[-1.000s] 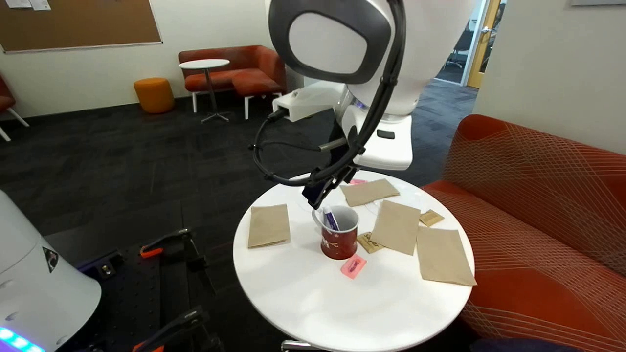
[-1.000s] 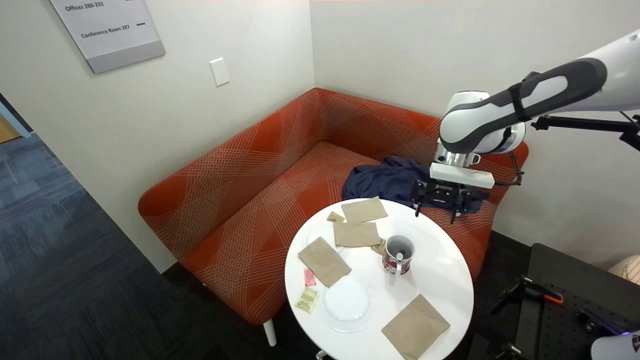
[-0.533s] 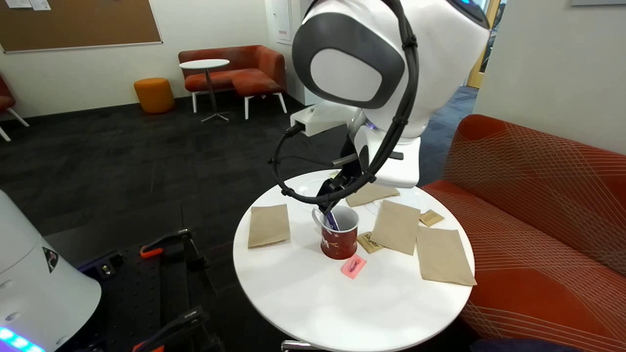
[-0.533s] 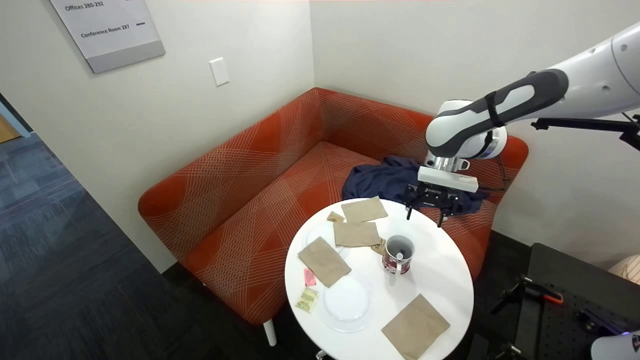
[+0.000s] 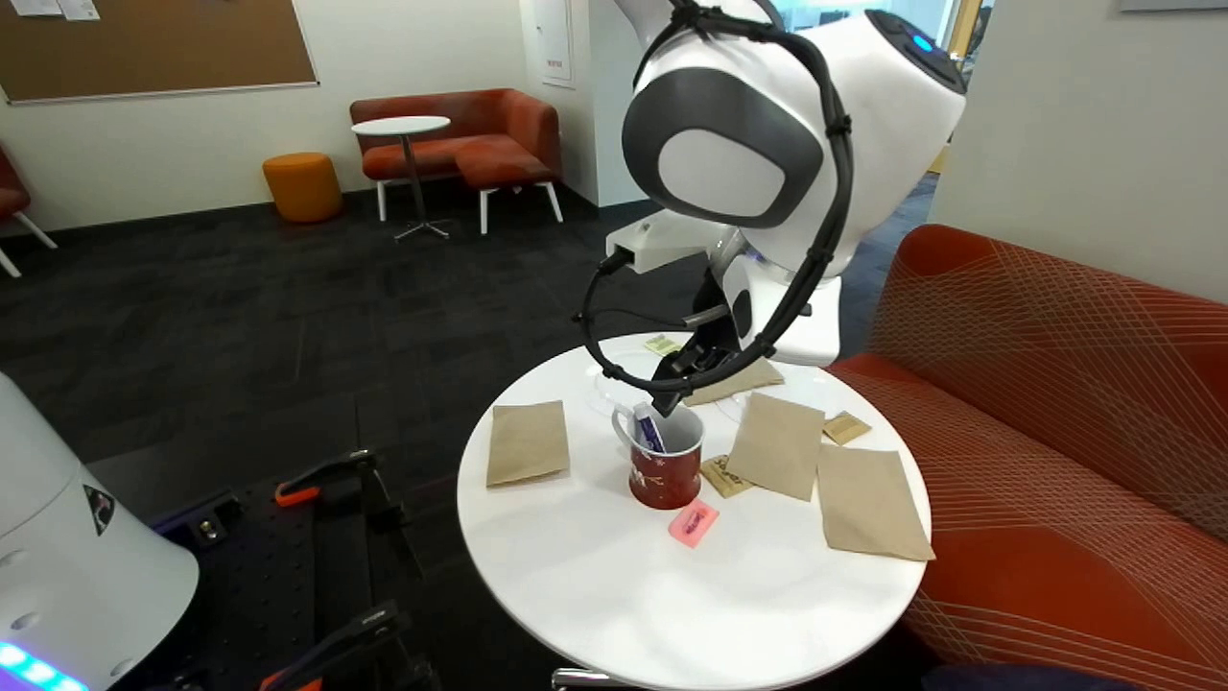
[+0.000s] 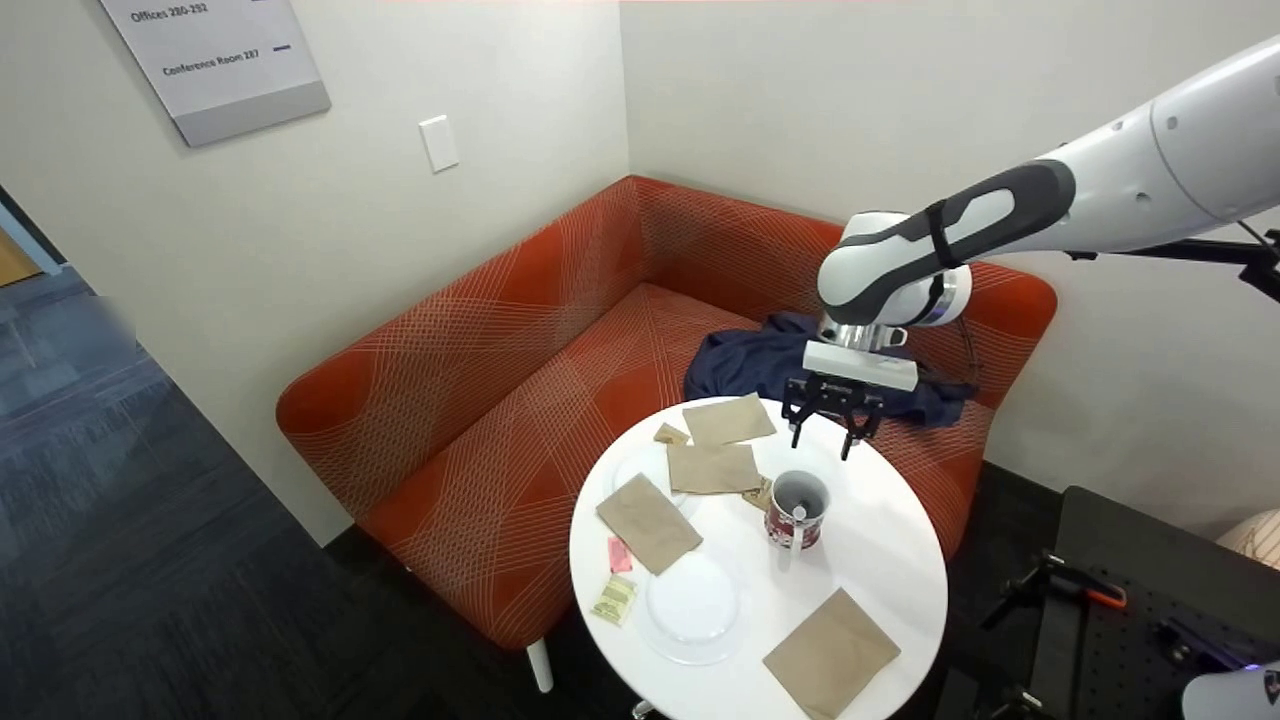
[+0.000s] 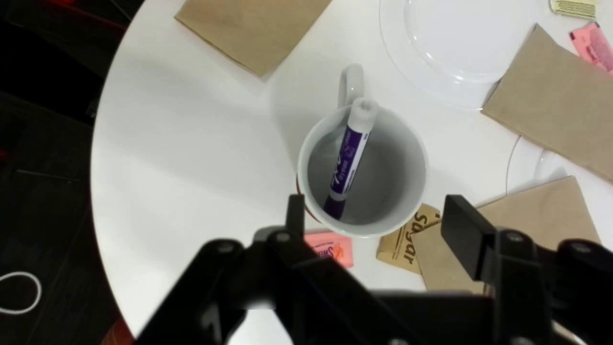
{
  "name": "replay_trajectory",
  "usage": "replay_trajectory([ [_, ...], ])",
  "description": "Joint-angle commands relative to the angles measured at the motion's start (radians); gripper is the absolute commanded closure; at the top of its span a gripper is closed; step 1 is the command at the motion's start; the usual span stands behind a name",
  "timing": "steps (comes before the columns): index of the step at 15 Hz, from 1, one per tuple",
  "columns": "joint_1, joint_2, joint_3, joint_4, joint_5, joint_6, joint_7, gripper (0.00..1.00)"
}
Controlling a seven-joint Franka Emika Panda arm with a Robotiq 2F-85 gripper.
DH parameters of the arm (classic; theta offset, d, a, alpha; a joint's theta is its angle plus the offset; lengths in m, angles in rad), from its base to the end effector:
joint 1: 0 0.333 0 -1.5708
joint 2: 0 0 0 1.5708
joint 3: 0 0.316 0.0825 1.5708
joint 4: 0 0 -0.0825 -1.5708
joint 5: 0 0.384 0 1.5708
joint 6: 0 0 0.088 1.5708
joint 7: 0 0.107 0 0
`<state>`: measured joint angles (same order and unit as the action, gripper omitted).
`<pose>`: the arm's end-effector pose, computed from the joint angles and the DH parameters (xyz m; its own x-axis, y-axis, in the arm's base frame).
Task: Take the marker out of the cup and put it on the table
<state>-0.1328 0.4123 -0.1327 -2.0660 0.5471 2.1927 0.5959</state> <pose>0.5474 -0.1297 0.2144 0.3040 -0.8574 -0.4153 -0.9489 -0.3114 -0.0517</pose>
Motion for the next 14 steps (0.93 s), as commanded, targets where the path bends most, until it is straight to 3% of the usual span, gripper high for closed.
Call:
replay_trajectory([
  [1,0.014,0.051,0.01,0.06,0.012,0.002,0.044,0.34],
  [5,0.025,0.081,0.02,0.077,0.008,0.005,0.061,0.44],
  [6,0.03,0.091,0.024,0.081,0.008,0.008,0.068,0.41],
  [14,0.063,0.154,0.028,0.12,-0.003,0.01,0.099,0.44],
])
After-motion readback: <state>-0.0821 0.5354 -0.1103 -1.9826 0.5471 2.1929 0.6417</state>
